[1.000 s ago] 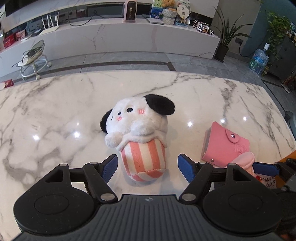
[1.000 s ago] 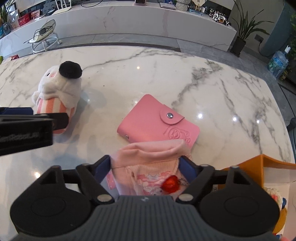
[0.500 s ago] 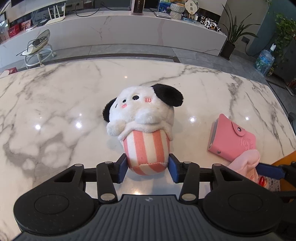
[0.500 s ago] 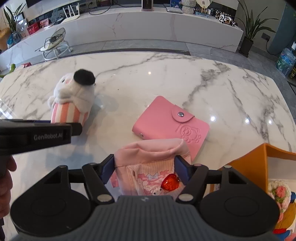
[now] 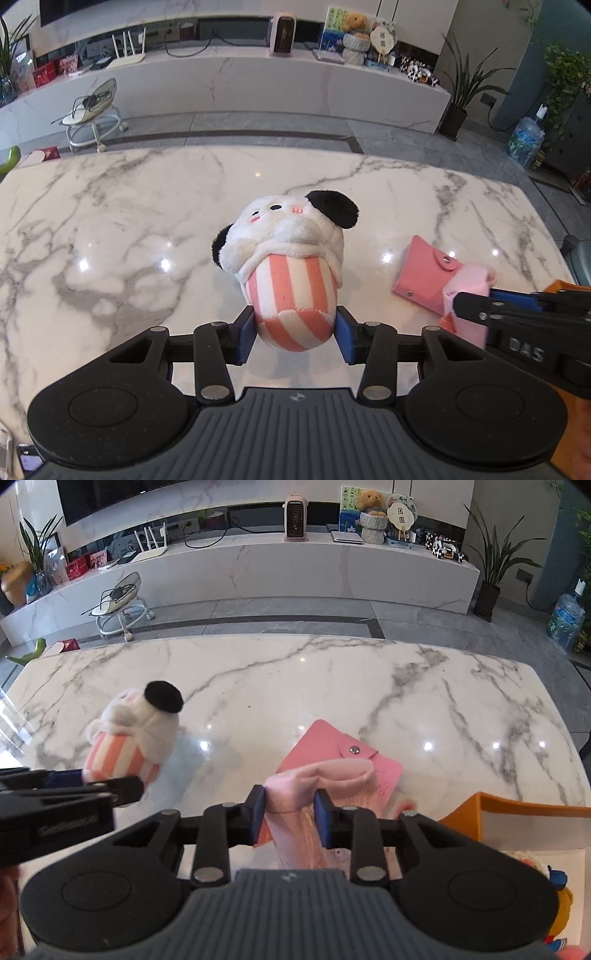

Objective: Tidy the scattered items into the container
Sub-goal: 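Carry the panda plush in left tool while right tool carries the pink bag over the box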

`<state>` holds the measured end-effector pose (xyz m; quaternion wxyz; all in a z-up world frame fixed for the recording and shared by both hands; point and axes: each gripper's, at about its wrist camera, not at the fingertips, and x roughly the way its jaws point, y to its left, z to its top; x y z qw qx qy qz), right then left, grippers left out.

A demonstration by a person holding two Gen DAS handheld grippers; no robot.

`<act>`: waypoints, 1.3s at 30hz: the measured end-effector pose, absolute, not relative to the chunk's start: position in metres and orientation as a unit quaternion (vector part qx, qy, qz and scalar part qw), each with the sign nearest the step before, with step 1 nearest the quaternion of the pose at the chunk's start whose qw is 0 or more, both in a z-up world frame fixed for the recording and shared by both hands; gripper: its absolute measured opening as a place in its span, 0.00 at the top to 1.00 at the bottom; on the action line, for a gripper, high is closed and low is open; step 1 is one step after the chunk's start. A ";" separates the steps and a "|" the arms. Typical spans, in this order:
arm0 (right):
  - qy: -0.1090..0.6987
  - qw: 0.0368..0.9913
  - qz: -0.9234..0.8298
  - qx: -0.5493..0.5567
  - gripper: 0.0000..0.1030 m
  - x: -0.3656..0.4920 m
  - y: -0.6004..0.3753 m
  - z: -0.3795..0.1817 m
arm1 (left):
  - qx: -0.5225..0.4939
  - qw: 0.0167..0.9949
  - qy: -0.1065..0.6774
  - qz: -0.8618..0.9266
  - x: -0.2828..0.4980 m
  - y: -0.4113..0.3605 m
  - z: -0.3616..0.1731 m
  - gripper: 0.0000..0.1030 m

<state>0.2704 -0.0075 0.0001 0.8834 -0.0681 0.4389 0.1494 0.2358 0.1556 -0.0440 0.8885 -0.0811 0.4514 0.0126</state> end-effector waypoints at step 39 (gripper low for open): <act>0.257 0.949 0.182 -0.011 0.76 0.132 -0.078 0.135 | -0.030 0.947 0.321 -0.017 0.106 0.082 0.075 0.50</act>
